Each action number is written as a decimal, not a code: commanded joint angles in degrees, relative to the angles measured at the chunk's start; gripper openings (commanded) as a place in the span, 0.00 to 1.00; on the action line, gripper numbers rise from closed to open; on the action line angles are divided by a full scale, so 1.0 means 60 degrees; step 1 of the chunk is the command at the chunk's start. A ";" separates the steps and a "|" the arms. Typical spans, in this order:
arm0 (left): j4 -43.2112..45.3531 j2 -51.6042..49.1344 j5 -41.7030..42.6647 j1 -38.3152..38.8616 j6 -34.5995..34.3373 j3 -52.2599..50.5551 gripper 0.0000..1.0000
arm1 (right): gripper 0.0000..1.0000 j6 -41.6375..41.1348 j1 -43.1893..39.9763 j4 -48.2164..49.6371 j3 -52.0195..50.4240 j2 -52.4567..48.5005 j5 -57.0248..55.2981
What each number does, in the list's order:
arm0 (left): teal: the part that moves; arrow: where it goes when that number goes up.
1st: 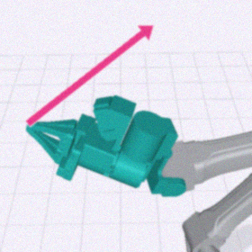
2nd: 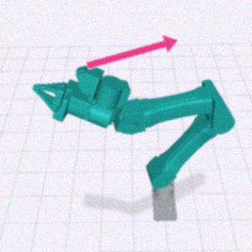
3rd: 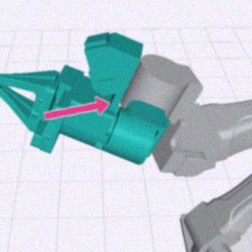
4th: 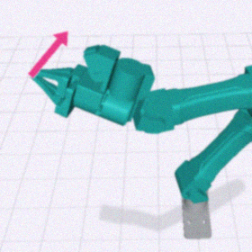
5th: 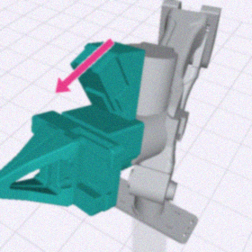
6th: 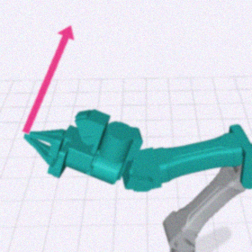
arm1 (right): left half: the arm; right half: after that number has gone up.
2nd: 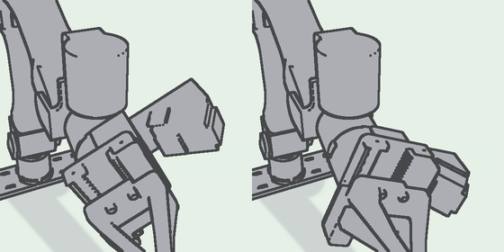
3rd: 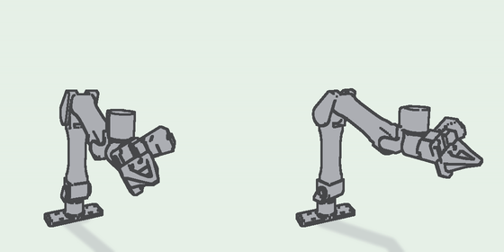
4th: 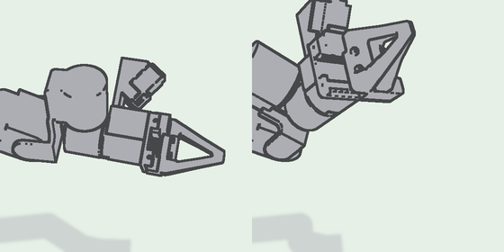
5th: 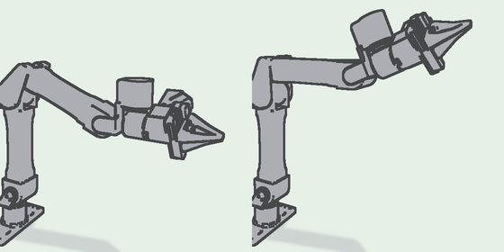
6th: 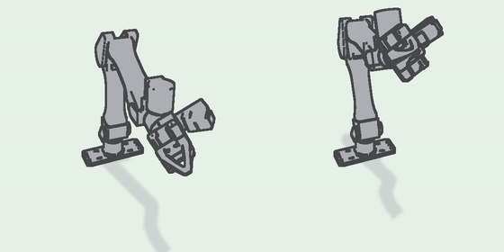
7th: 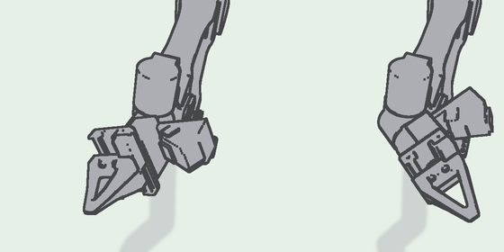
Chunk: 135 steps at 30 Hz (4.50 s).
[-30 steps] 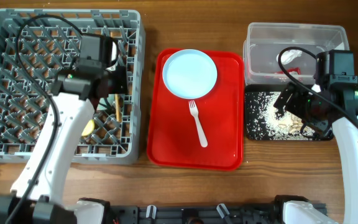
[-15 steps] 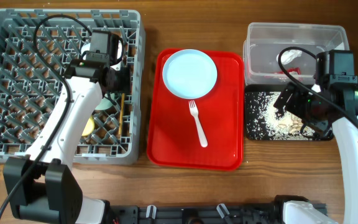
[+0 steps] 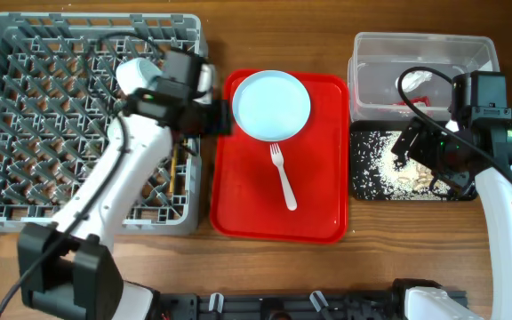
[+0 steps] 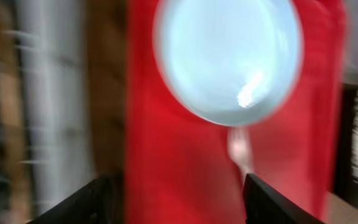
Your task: Sort waste into correct bins and load items into the dishwasher rack
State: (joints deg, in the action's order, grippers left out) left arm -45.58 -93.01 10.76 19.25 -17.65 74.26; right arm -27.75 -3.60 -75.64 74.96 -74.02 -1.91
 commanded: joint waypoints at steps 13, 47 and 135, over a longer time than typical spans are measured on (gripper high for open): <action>0.1519 -0.2630 -0.1315 0.3435 -0.3468 0.0051 0.69 | 1.00 0.0117 -0.0036 0.0047 0.0175 -0.0022 0.0087; 0.0729 -0.4091 -0.2455 0.4382 -0.3464 -0.0087 0.14 | 1.00 0.0131 -0.0036 0.0102 0.0175 -0.0022 0.0157; -0.0459 -0.2849 -0.2561 0.2167 -0.2379 -0.0845 0.46 | 1.00 0.0127 -0.0029 -0.0033 0.0175 -0.0022 0.0153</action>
State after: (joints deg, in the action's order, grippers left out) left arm -49.06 -108.88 -3.55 32.21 -32.01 69.69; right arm -27.55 -3.60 -75.83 74.96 -74.02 -1.52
